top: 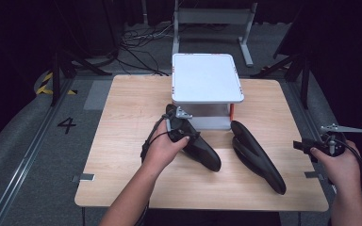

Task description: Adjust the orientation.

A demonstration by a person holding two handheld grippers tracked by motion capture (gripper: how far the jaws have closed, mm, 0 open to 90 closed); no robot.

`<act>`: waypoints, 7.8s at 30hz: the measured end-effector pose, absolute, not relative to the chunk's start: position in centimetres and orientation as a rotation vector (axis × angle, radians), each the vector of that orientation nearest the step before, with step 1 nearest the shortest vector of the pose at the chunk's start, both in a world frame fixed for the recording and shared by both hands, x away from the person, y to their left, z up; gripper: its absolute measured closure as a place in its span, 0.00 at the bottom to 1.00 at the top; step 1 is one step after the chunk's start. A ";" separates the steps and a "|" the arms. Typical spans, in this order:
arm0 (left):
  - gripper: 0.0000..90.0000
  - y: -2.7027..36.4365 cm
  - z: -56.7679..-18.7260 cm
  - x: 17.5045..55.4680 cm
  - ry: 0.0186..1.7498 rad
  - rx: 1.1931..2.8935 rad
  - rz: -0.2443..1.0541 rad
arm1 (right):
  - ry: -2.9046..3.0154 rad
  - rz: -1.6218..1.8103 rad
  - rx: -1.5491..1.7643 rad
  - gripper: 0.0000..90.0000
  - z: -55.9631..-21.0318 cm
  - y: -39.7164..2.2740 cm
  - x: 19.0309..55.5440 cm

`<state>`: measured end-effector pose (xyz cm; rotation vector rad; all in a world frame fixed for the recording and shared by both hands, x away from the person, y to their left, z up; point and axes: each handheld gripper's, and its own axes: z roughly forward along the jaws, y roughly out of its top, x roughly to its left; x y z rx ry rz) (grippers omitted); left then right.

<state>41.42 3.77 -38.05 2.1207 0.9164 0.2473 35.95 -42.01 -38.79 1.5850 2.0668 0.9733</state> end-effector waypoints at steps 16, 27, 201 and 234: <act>0.52 0.1 -40.8 44.7 0.935 2.185 0.280 | 2.037 1.021 1.591 0.60 -38.6 -42.7 35.8; 0.43 1.5 -40.0 41.7 0.875 2.172 0.275 | 2.046 1.022 1.592 0.59 -38.7 -42.2 36.0; 0.29 14.2 -42.7 36.8 1.049 2.424 0.307 | 2.280 0.943 1.216 0.64 -40.3 -30.9 38.2; 0.29 14.7 -42.4 38.4 1.058 2.432 0.290 | 2.382 0.611 1.477 0.78 -43.6 -35.9 38.3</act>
